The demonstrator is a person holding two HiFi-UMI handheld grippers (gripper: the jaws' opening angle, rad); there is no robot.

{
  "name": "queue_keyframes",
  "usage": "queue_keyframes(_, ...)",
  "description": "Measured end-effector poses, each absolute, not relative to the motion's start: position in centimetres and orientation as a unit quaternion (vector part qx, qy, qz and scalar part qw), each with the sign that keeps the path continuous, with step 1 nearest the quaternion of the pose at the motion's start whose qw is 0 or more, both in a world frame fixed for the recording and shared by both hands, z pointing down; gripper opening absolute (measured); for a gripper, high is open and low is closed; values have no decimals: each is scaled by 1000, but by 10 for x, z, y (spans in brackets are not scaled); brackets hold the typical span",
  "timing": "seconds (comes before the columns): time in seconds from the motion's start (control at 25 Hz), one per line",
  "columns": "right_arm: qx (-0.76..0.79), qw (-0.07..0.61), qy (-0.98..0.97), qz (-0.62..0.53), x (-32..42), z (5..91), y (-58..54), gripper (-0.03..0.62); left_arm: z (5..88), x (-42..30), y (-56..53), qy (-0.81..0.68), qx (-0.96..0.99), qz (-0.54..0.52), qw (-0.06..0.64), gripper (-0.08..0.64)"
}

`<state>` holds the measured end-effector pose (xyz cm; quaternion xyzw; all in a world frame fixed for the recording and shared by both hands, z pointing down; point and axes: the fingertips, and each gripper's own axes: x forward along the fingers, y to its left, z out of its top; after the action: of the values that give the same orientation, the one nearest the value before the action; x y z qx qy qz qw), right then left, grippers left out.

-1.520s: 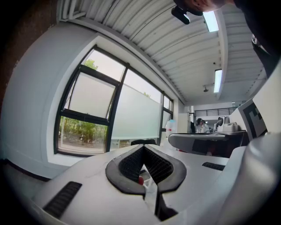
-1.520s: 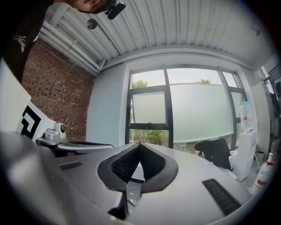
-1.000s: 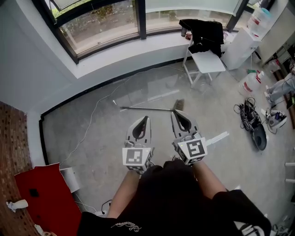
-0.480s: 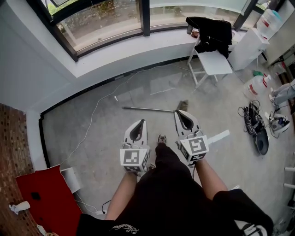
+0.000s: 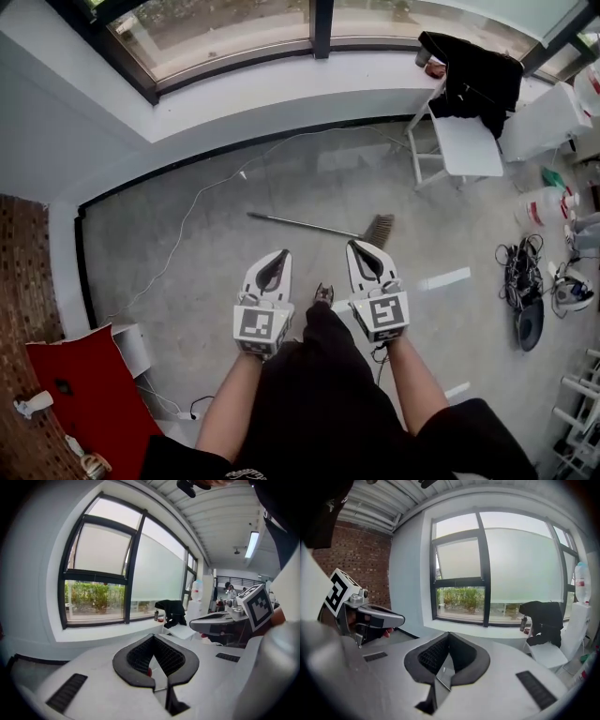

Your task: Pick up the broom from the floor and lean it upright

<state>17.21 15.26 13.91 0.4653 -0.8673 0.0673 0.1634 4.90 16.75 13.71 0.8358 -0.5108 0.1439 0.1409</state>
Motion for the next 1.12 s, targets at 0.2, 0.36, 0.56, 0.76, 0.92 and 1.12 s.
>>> queue_keyframes(0.2, 436, 216, -871, 67, 169, 203, 116, 8, 194, 48, 129, -504, 837, 154, 147, 6)
queue_keyframes(0.36, 409, 248, -874, 86, 159, 256, 92, 8, 238, 35, 103, -514, 825, 165, 169, 6)
queue_keyframes(0.56, 362, 299, -880, 75, 142, 317, 64, 8, 294, 30, 78, -503, 827, 173, 182, 6)
queue_keyframes(0.76, 327, 325, -883, 88, 127, 370, 48, 8, 354, 17, 59, -497, 824, 180, 205, 6)
queue_keyframes(0.92, 315, 334, -879, 124, 111, 422, 37, 8, 404, -8, 49, -510, 807, 189, 230, 6)
queue_keyframes(1.12, 281, 363, -880, 125, 104, 487, 24, 8, 478, -12, 39, -507, 800, 209, 244, 6)
